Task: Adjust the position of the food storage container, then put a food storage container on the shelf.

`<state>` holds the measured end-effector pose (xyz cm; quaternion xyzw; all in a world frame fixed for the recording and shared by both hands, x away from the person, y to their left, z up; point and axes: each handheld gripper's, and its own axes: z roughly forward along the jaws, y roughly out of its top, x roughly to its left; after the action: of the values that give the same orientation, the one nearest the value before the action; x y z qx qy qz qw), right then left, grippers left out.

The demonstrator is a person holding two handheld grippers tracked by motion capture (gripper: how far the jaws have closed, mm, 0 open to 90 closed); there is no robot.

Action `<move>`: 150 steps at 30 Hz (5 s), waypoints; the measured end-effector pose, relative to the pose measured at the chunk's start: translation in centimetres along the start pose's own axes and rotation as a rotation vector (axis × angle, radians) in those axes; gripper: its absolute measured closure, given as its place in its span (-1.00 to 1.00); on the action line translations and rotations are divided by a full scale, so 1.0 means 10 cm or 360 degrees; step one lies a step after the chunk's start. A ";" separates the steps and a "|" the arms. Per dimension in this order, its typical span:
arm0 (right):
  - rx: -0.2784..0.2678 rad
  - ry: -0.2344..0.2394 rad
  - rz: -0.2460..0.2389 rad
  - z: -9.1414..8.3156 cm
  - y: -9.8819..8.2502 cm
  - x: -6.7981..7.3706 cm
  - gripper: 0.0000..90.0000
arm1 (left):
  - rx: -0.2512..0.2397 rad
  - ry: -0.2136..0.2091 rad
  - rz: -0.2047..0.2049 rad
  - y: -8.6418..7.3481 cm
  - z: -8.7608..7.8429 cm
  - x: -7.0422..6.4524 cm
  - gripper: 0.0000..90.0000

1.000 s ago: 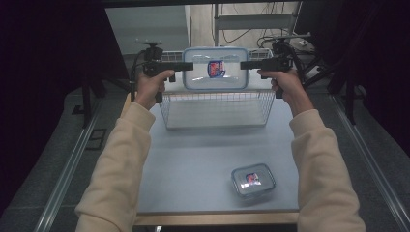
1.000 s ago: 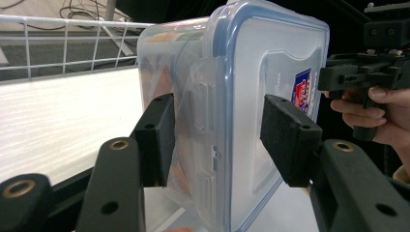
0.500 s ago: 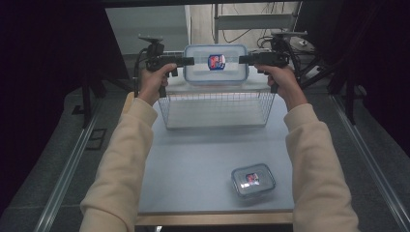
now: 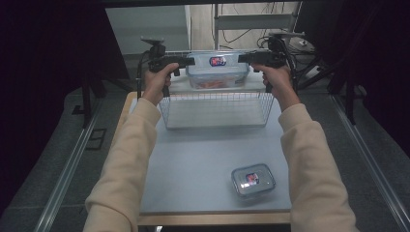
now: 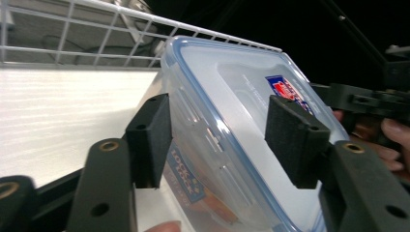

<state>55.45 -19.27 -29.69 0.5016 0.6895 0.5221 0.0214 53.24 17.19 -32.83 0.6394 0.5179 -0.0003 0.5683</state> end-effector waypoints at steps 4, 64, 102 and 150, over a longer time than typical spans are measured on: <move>-0.0033 -0.0012 -0.0086 -0.08 0.00 0.10 -0.11 | -0.0038 0.0023 0.0047 0.00 -0.06 -0.06 -0.20; 0.0078 0.0270 -0.0320 -0.74 -1.66 -0.24 0.99 | 0.0224 -0.0036 0.0419 -2.08 -0.60 -0.33 -0.19; 0.0197 0.0106 -0.0357 -1.13 -2.53 -0.57 0.48 | 0.0418 0.0027 0.0393 -2.67 -0.52 -0.20 -0.24; 0.0273 0.0066 -0.0510 -1.65 -3.02 -0.38 0.90 | 0.0452 0.0072 0.0376 -2.74 -0.52 -0.09 -0.30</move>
<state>27.97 -32.10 -46.47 0.3744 0.8029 0.4615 0.0473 31.62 15.37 -50.32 0.7693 0.4466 0.0076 0.4567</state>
